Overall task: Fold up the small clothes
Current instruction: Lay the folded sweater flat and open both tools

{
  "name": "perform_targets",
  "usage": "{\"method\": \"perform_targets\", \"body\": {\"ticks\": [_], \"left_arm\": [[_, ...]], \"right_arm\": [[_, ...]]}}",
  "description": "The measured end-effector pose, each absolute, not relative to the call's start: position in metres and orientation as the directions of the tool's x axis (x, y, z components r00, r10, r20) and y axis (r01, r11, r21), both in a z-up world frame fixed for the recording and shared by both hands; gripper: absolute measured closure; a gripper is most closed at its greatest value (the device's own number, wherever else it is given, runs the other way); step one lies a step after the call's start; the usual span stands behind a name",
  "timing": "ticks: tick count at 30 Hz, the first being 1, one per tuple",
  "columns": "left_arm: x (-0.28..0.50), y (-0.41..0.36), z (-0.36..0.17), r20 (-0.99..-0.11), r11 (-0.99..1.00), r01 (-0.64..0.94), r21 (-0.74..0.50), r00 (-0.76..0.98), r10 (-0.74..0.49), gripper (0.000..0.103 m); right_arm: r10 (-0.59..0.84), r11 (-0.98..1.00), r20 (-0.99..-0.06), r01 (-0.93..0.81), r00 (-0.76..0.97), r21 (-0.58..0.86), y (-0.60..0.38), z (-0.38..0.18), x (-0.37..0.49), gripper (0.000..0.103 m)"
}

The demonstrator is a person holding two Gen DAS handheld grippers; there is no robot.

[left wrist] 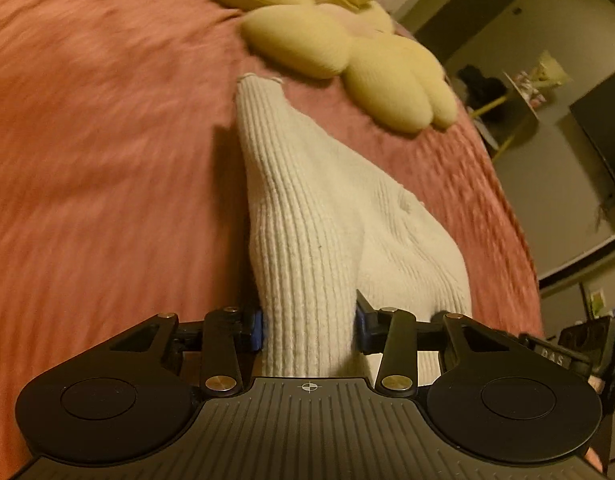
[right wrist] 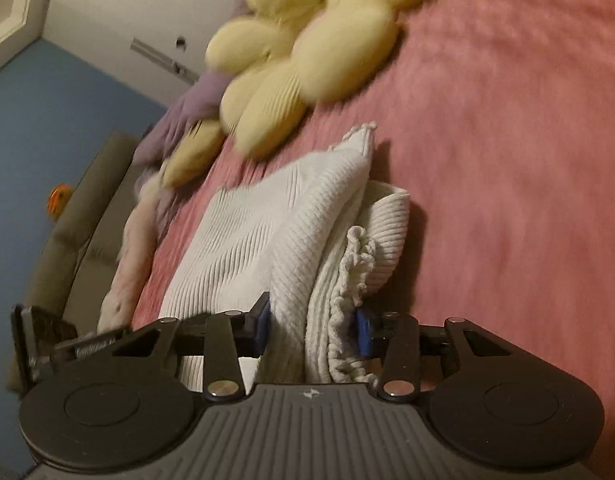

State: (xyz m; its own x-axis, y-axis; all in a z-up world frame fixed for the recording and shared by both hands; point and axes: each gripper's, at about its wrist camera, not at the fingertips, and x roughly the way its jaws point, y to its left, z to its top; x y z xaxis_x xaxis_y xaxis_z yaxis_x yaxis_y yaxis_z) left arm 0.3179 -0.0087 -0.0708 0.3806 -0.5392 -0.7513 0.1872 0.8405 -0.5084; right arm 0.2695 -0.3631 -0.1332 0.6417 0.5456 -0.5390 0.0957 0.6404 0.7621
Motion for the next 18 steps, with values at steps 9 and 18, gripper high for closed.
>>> {"method": "perform_targets", "body": {"ticks": [9, 18], "left_arm": [[0.252, 0.021, -0.055, -0.753, 0.911, 0.126, -0.393, 0.524, -0.397, 0.022], [0.288, -0.010, -0.040, -0.703, 0.971, 0.005, -0.238, 0.690, -0.176, 0.009]], "right_arm": [[0.378, 0.842, -0.650, 0.048, 0.659, 0.538, -0.308, -0.097, 0.206, 0.051], [0.134, 0.982, -0.586, -0.027, 0.799, 0.188, -0.243, -0.051, 0.224, 0.056]]}}
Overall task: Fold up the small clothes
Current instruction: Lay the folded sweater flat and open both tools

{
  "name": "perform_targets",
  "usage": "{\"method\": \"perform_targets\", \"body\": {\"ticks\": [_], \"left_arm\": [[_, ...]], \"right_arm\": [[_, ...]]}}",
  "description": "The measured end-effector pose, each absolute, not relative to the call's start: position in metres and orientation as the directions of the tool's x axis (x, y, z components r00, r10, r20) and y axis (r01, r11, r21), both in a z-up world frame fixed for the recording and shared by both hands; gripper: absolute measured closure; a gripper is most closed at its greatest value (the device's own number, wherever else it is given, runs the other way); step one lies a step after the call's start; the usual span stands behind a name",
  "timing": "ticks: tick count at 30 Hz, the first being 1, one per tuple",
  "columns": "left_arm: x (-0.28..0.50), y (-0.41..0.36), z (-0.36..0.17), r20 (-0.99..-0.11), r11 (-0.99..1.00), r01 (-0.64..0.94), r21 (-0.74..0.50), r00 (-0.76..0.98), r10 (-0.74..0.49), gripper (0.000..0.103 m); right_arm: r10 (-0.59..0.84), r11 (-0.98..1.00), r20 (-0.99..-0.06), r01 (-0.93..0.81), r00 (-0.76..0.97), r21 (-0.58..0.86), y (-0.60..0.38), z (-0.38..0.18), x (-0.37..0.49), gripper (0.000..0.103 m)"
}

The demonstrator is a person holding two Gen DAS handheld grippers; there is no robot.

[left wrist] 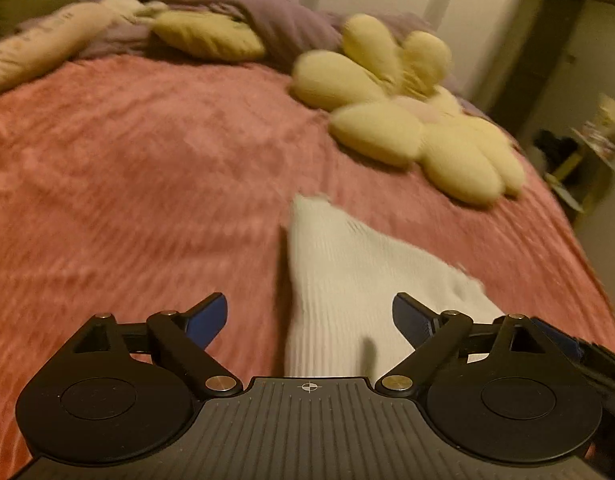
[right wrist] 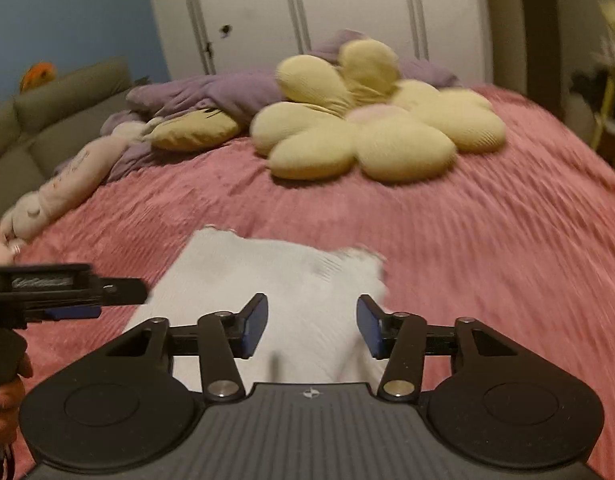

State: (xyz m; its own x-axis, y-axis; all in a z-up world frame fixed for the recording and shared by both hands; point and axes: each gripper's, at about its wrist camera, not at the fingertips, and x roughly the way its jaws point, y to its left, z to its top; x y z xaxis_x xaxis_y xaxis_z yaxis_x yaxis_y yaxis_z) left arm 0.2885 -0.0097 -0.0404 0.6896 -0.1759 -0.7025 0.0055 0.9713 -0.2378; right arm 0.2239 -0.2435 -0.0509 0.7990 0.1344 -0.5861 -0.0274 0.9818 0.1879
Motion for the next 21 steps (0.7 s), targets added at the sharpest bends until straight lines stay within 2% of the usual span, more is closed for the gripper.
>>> {"method": "perform_targets", "body": {"ticks": [2, 5, 9, 10, 14, 18, 21], "left_arm": [[0.303, -0.017, -0.047, -0.690, 0.975, -0.018, -0.221, 0.710, -0.143, 0.008], [0.326, -0.030, -0.068, -0.721, 0.976, -0.043, -0.212, 0.682, -0.126, 0.008], [0.334, -0.042, -0.096, -0.751, 0.984, -0.038, -0.173, 0.651, -0.106, 0.007], [0.335, -0.046, -0.104, -0.752, 0.987, -0.035, -0.157, 0.652, -0.097, 0.004], [0.336, -0.050, -0.116, -0.728, 0.990, -0.025, -0.139, 0.680, -0.085, 0.001], [0.337, -0.050, -0.117, -0.728, 0.991, -0.029, -0.134, 0.681, -0.078, 0.000], [0.332, -0.042, -0.102, -0.768, 0.987, -0.034, -0.157, 0.633, -0.100, 0.001]], "right_arm": [[0.119, 0.985, -0.570, -0.027, 0.813, 0.168, -0.230, -0.057, 0.243, 0.059], [0.079, 0.983, -0.569, 0.032, 0.819, 0.182, -0.223, -0.069, 0.265, 0.059], [0.012, 0.995, -0.585, 0.047, 0.811, 0.085, -0.219, -0.098, 0.285, 0.059], [-0.009, 0.994, -0.602, 0.073, 0.798, 0.082, -0.224, -0.109, 0.289, 0.059], [0.014, 0.981, -0.609, 0.107, 0.793, 0.163, -0.243, -0.129, 0.291, 0.056], [-0.004, 0.986, -0.618, 0.107, 0.786, 0.130, -0.240, -0.137, 0.298, 0.050], [-0.002, 0.986, -0.629, 0.106, 0.778, 0.127, -0.239, -0.134, 0.300, 0.045]]}}
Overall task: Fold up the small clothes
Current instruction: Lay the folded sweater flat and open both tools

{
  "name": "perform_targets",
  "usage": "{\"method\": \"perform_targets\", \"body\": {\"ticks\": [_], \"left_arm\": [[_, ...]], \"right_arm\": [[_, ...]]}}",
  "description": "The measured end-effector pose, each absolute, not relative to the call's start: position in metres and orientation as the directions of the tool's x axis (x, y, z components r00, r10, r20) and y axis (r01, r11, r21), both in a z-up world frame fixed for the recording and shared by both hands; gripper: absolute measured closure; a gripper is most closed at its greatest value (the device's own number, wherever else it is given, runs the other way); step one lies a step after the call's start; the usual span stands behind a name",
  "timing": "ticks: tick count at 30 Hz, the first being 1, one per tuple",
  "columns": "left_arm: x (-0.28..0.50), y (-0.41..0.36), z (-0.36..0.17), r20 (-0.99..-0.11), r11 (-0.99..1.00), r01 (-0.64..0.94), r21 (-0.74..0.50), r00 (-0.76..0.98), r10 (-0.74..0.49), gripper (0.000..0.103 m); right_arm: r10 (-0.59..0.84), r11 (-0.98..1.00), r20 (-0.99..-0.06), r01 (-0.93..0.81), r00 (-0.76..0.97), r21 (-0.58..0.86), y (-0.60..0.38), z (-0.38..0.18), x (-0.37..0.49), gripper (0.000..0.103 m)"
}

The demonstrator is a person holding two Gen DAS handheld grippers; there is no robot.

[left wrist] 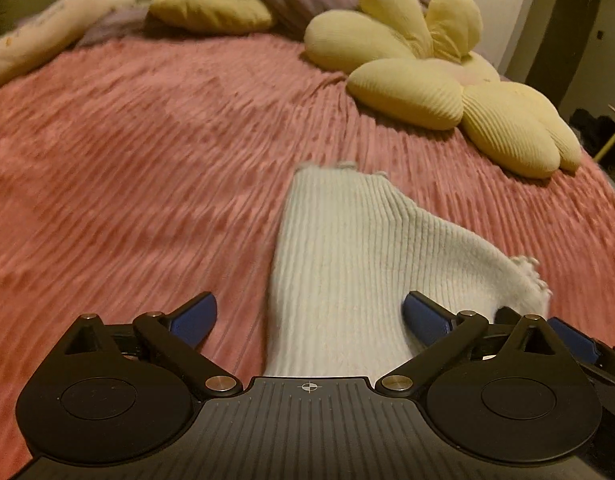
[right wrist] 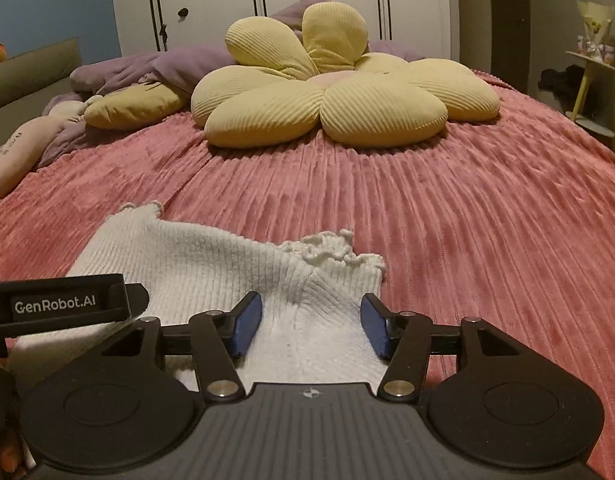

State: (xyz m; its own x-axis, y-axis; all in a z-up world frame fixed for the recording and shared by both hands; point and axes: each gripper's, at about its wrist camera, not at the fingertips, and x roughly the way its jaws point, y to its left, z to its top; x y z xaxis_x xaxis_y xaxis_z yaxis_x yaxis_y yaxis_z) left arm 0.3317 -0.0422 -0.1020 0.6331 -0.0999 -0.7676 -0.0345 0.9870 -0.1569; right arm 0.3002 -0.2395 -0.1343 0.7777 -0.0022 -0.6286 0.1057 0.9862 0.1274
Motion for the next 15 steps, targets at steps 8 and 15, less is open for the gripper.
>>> {"method": "perform_targets", "body": {"ticks": [8, 15], "left_arm": [[0.239, -0.008, -0.083, -0.766, 0.977, 0.003, -0.215, 0.620, -0.171, 0.001], [0.231, -0.012, -0.068, -0.788, 0.987, 0.022, -0.162, 0.599, -0.143, 0.000]], "right_arm": [[0.038, 0.988, -0.612, 0.061, 0.790, 0.140, -0.242, -0.094, 0.209, 0.028], [0.011, 0.995, -0.675, 0.056, 0.738, 0.078, -0.248, -0.094, 0.192, 0.018]]}}
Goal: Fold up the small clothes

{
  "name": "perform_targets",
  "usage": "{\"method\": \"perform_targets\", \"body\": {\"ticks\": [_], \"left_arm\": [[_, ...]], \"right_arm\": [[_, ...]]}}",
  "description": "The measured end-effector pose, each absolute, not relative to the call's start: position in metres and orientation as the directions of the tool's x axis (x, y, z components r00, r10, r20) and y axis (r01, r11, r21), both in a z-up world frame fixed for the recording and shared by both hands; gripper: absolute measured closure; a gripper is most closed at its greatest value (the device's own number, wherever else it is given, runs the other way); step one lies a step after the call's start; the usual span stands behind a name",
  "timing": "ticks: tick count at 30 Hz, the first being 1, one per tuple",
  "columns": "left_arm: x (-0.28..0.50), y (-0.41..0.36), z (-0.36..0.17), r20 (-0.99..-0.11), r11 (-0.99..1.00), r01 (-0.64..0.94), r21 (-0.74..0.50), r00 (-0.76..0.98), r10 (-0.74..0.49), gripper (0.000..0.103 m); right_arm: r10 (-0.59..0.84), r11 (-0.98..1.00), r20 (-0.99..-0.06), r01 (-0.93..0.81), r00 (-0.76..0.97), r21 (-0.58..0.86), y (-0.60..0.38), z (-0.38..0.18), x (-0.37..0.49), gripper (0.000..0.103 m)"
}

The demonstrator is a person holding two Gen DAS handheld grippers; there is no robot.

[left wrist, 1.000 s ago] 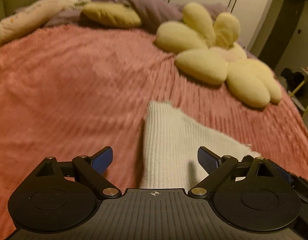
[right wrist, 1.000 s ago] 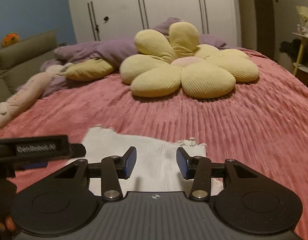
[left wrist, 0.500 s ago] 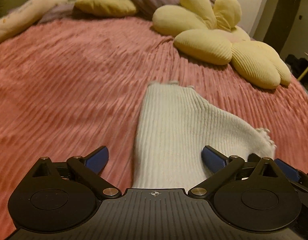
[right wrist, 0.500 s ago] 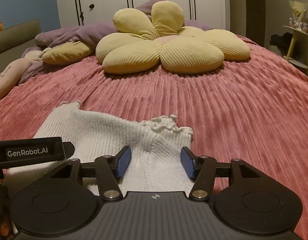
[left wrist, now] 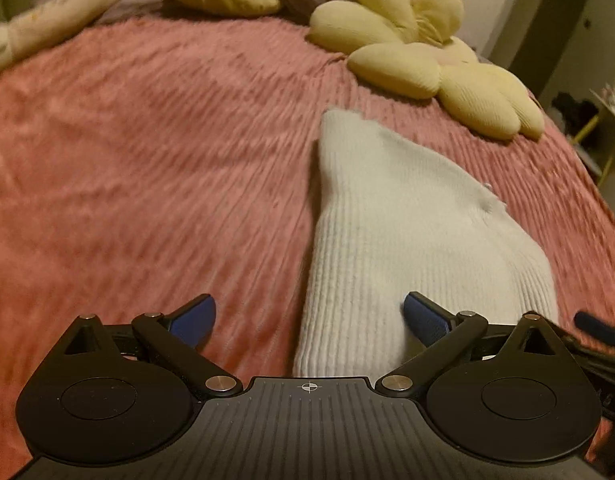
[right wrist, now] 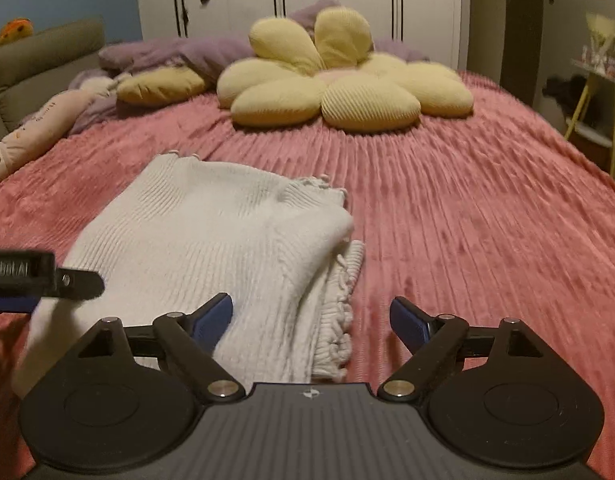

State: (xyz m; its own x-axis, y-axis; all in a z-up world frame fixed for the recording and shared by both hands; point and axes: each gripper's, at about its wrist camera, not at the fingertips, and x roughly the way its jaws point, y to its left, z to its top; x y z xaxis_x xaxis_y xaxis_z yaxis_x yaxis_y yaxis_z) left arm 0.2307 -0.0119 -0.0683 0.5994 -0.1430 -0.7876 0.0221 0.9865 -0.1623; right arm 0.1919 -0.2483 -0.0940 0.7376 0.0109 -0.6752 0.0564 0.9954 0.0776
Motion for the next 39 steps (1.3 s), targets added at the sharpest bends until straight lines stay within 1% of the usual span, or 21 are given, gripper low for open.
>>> {"method": "perform_targets", "body": {"ticks": [3, 4, 5, 6, 9, 13, 16, 19, 22, 25, 27, 31, 39], "left_arm": [[0.214, -0.013, -0.063, -0.789, 0.992, 0.041, -0.120, 0.602, -0.120, 0.000], [0.206, -0.012, -0.063, -0.795, 0.992, 0.042, -0.116, 0.594, -0.118, 0.000], [0.198, -0.012, -0.063, -0.805, 0.993, 0.043, -0.114, 0.581, -0.118, 0.000], [0.190, -0.012, -0.065, -0.818, 0.993, 0.047, -0.109, 0.564, -0.117, 0.000], [0.165, -0.013, -0.068, -0.835, 0.995, 0.079, -0.067, 0.541, -0.100, 0.000], [0.139, -0.018, -0.067, -0.854, 0.986, 0.168, 0.015, 0.515, -0.075, 0.000], [0.131, -0.016, -0.063, -0.855, 0.985, 0.172, 0.014, 0.512, -0.077, 0.000], [0.124, -0.014, -0.056, -0.857, 0.987, 0.160, -0.016, 0.506, -0.096, 0.000], [0.122, -0.014, -0.049, -0.849, 0.988, 0.156, 0.016, 0.524, -0.069, 0.000], [0.122, -0.013, -0.043, -0.844, 0.989, 0.145, 0.028, 0.534, -0.055, 0.000], [0.121, -0.012, -0.039, -0.840, 0.990, 0.141, 0.021, 0.540, -0.059, 0.000], [0.122, -0.013, -0.035, -0.836, 0.990, 0.140, 0.028, 0.546, -0.054, 0.000], [0.119, -0.022, -0.031, -0.832, 0.983, 0.175, 0.057, 0.553, -0.050, 0.000]], "right_arm": [[0.017, 0.999, -0.689, 0.007, 0.725, 0.032, -0.246, -0.080, 0.183, 0.015], [0.023, 1.000, -0.694, -0.010, 0.720, 0.024, -0.244, -0.078, 0.175, 0.012], [0.031, 0.999, -0.706, -0.016, 0.708, 0.028, -0.243, -0.078, 0.167, 0.006], [0.043, 0.999, -0.726, -0.019, 0.687, 0.042, -0.242, -0.078, 0.160, 0.004], [0.085, 0.996, -0.784, -0.023, 0.615, 0.090, -0.236, -0.083, 0.128, 0.004], [0.138, 0.988, -0.848, -0.008, 0.513, 0.155, -0.227, -0.091, 0.091, 0.004], [0.141, 0.989, -0.853, -0.029, 0.503, 0.146, -0.217, -0.088, 0.074, 0.004], [0.091, 0.996, -0.841, -0.046, 0.533, 0.079, -0.205, -0.076, 0.071, 0.004], [0.060, 0.998, -0.826, -0.050, 0.561, 0.039, -0.198, -0.064, 0.070, 0.004], [0.044, 0.999, -0.844, -0.049, 0.535, 0.021, -0.196, -0.056, 0.075, 0.004], [0.035, 0.999, -0.852, -0.044, 0.522, 0.014, -0.196, -0.052, 0.078, 0.004], [-0.006, 1.000, -0.853, 0.028, 0.522, 0.010, -0.201, -0.045, 0.081, 0.004], [0.007, 0.996, -0.857, 0.068, 0.515, 0.049, -0.205, -0.036, 0.085, 0.004]]}}
